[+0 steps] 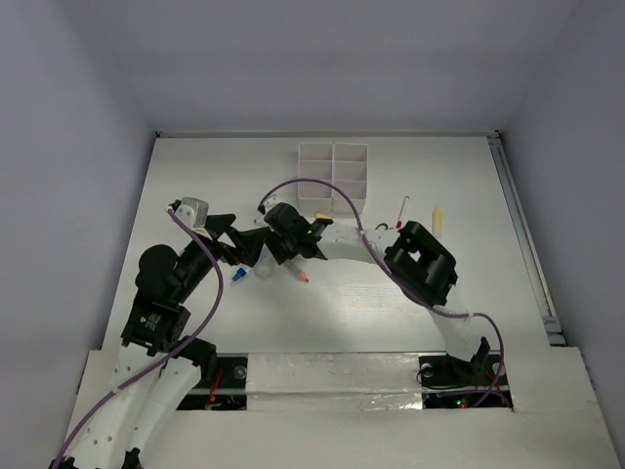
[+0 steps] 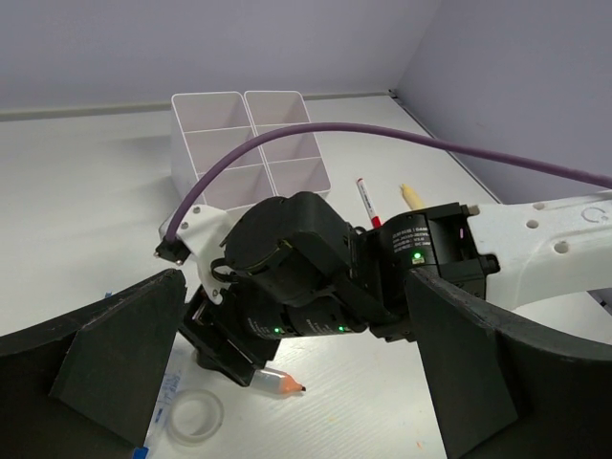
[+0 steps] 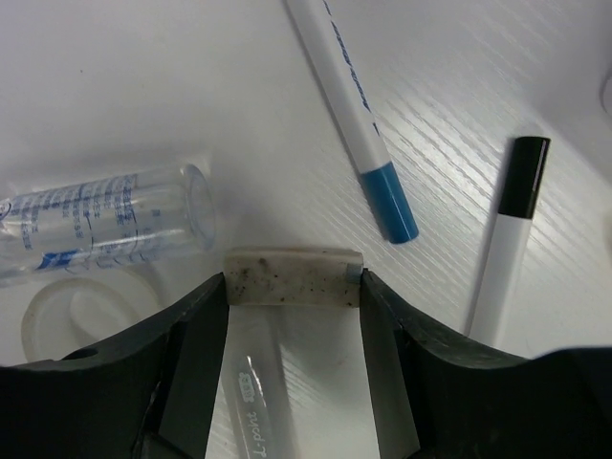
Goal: Sort the stationery into containers
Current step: Pick up the stationery from the center of the board, then place the stationery in the storage box.
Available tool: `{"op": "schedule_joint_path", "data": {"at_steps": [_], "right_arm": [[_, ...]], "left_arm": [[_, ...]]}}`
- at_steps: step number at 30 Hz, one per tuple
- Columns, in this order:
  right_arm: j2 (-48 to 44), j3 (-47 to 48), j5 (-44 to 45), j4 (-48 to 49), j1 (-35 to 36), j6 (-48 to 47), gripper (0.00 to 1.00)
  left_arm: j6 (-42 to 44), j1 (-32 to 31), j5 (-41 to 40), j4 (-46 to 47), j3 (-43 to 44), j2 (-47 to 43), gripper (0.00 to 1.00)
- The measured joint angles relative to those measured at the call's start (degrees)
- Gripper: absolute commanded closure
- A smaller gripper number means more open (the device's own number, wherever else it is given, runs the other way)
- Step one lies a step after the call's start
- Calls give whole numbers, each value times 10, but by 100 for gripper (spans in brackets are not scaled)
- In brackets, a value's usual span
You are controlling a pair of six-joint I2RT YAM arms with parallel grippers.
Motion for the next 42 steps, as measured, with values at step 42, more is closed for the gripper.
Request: {"op": "schedule_joint_path", "data": {"at_steps": [42], "right_arm": [[-54,102,78,66,-275,63,46]], "left_arm": [[0,0,12,0,0,18,1]]}}
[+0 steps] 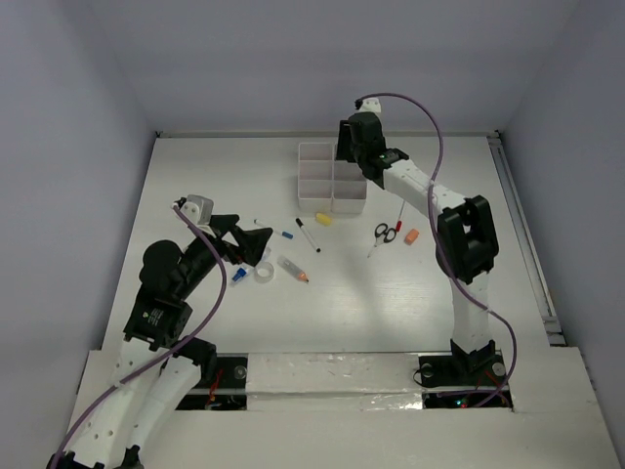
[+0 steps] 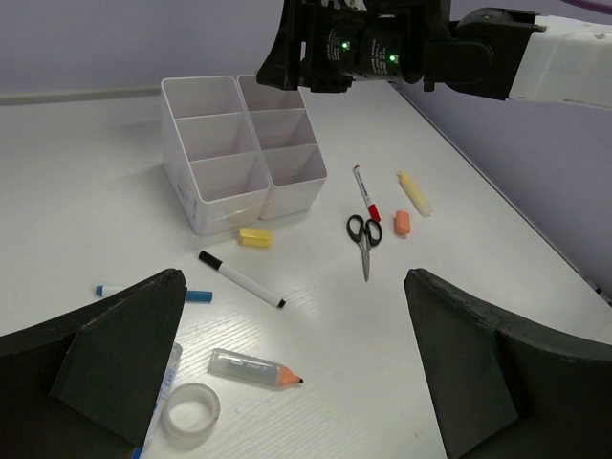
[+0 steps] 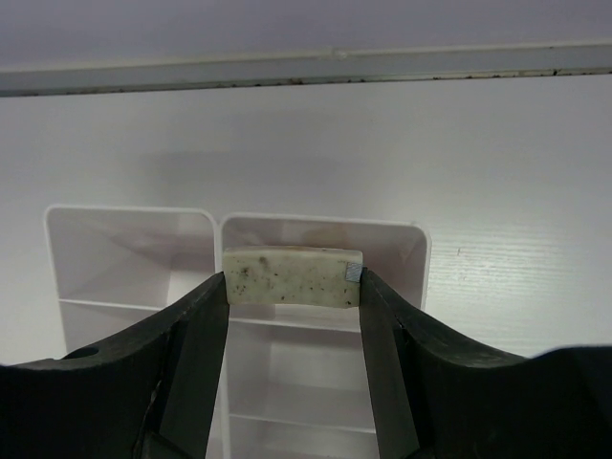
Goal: Sort the stationery into containers
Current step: Place the stationery in the storage box, then pick up the stationery from the center of the board.
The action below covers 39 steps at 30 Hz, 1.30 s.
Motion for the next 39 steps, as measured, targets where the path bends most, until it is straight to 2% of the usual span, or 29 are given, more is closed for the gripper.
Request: {"op": "schedule_joint_path", "data": {"at_steps": [2,4,9,14,17,20,21,22,27,32,35,39], "right_arm": [[4,10,0,0,-1,0,43],[9,18,-2,0,-4,1,36],[14,23,-2,-2,-7,1,28],[14,23,-2,-2,-7,-1,27],[14,23,-5,-2,-7,-2,31],[-4,-7,-31,7,-4,-9,40],[-20,-30,-41,12,-2,-13,47],[-40,-57,-52,15,3,-18,50],[-135,-143,-110,13,71,-26,61],[-193,-207,-189,15,189,-27,65],[-188,-229,-222,6,249,-25,65],[-159,-233,-240,-12,288,-24,65]], "left_arm": [[0,0,1,0,0,1,1],[0,0,1,0,0,1,1],[0,0,3,0,0,3,1],[0,0,3,0,0,4,1],[0,4,3,0,0,4,1],[0,5,3,0,0,4,1],[0,5,3,0,0,4,1],[0,6,3,0,0,4,1],[0,11,-8,-1,0,-1,1],[0,17,-43,-5,2,-8,1],[-1,23,-65,-5,2,-11,1],[-3,30,-91,-10,3,-22,1]]}}
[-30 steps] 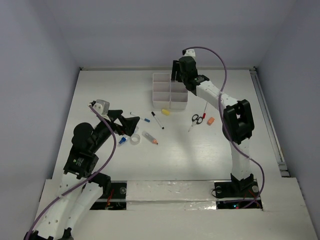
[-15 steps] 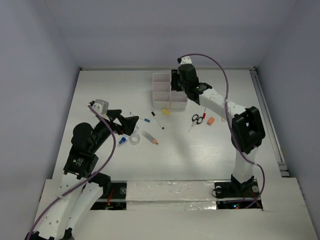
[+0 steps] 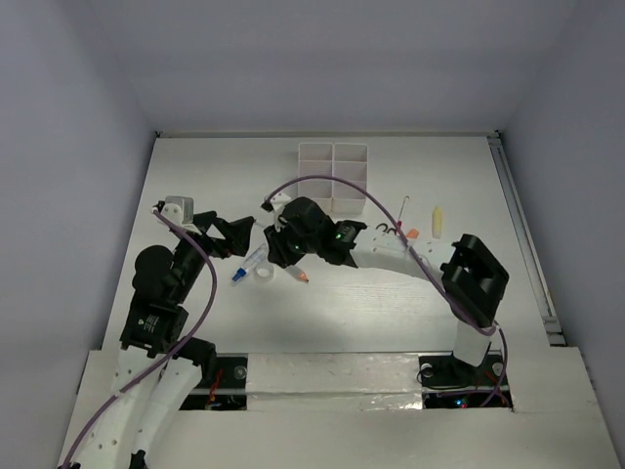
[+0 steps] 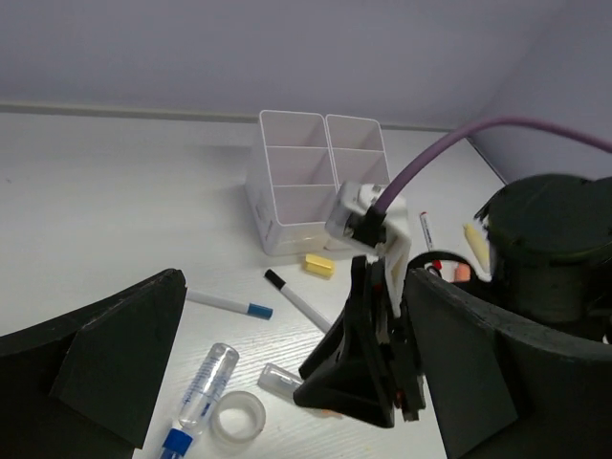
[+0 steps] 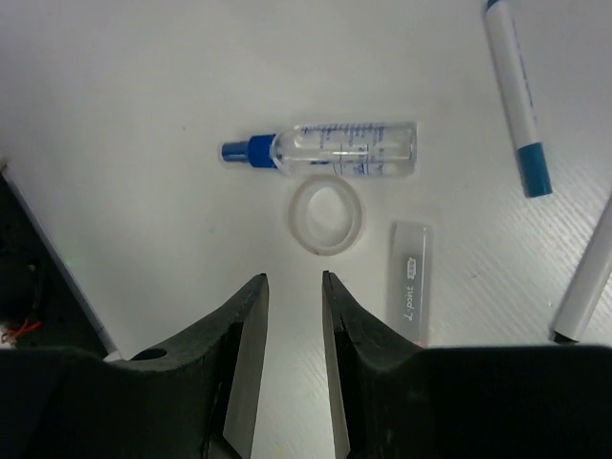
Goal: Sort the stationery into containers
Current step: Pick up the stationery from the center of the board.
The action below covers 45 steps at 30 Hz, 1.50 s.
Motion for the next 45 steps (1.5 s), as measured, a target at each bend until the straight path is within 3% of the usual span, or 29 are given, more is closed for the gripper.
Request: {"op": "schedule_joint_path", "data": {"at_steps": [12,29,32,33,39,45], "right_arm": [[126,55,29,-58,17,1,60],[199,123,104,-74,27,-3,60],[203,125,104,-74,27,-4,74],[203,125,105,-74,27,-4,83],[203,124,112,-77,27,-3,95],[176,109,115,-89,27,-3,100]], "left_arm": [[-2,4,-15,-10,0,-4,1],[-2,4,-5,-10,0,-5,1],[-2,4,-3,-10,0,-5,1],[-2,4,-2,-10,0,-5,1],[-2,4,-1,-10,0,-5,1],[-2,4,0,-10,0,-5,1]]}}
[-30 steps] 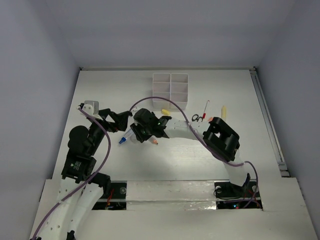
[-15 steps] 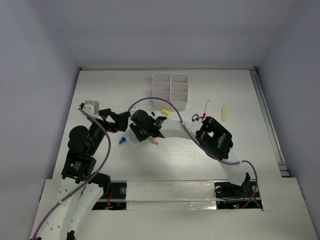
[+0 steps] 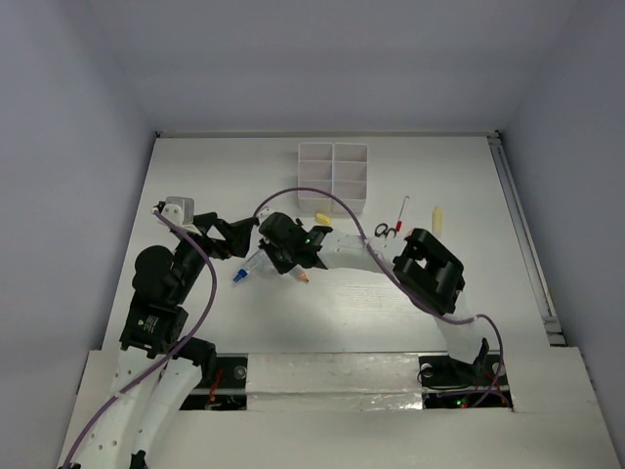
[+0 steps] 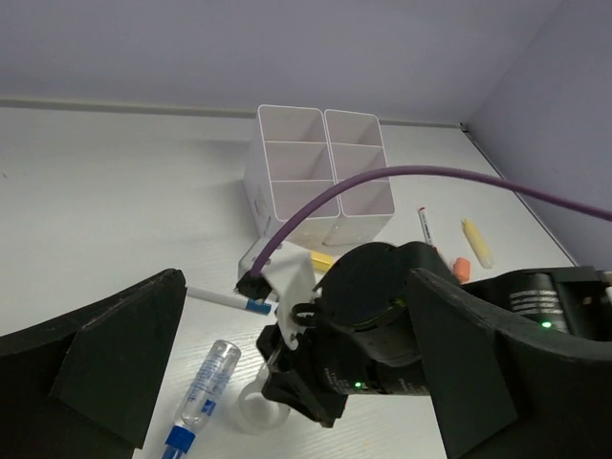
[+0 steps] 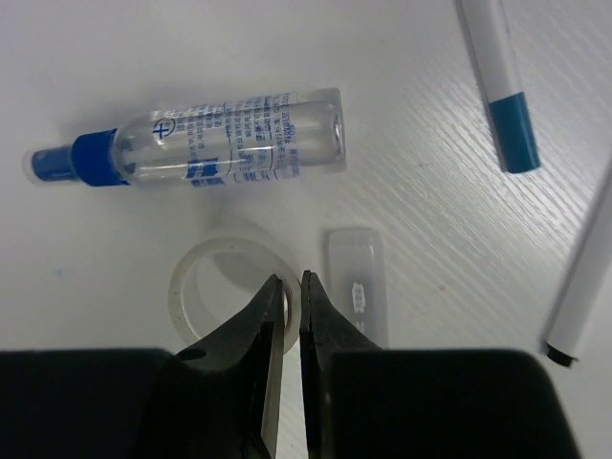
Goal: Sort the stationery into containers
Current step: Pick up the stationery from the center of the board, then place the stationery in the storage box.
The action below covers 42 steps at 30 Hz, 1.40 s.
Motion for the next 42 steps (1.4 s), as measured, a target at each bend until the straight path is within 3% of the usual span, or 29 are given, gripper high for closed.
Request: {"op": "schedule_joint_path", "data": {"at_steps": [7,12,21,31,42], "right_arm": [[-98,-17,28,9,-19,-6,100],[-129,-3,50,56,-93,-15,100],[-70,72,120,152,-221,-47,99],[16,151,151,203,-227,-116,97],[46,157,189,276,-227,-201,97]], "left_arm": [[0,0,0,0,0,0,1],[0,0,2,0,0,0,1],[0,0,4,0,0,0,1],[0,0,7,0,0,0,1],[0,0,13,0,0,0,1]]}}
